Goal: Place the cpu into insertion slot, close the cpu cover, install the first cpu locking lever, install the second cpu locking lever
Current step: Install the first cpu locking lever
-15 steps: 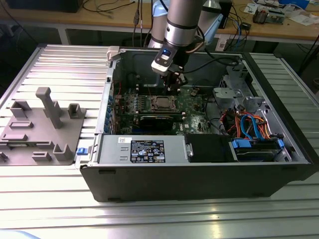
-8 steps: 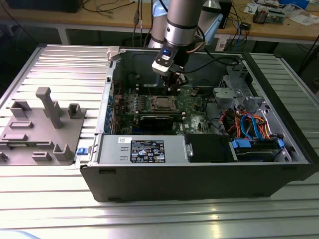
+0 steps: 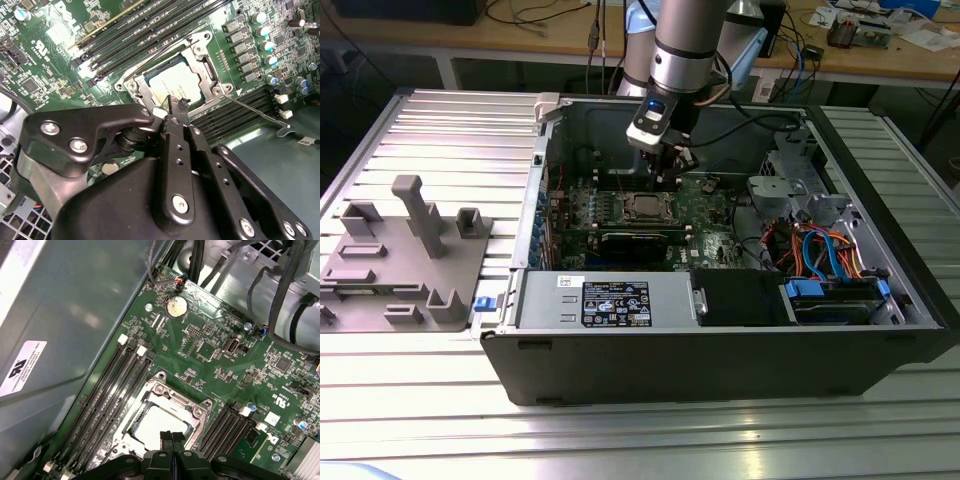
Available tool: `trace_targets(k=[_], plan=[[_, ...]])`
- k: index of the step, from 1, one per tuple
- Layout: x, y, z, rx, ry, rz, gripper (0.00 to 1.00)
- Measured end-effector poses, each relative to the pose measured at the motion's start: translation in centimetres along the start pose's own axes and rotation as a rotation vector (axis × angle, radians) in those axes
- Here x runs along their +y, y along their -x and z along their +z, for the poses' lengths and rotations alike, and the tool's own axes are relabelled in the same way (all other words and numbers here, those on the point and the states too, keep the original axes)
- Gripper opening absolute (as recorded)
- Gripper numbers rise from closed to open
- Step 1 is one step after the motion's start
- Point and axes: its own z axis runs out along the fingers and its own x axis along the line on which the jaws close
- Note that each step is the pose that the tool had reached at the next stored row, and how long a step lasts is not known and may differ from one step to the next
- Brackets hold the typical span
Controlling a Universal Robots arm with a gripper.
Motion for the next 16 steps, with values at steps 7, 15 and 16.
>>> trace_targets(k=[7, 15, 16], plan=[[0.00, 0.00, 0.00, -0.0014, 0.0000, -0.022, 0.11], [0.00, 0.00, 0.00, -0.0027, 0.0000, -0.040, 0.11], [0.00, 0.00, 0.00, -0.0028, 0.0000, -0.042, 0.11]])
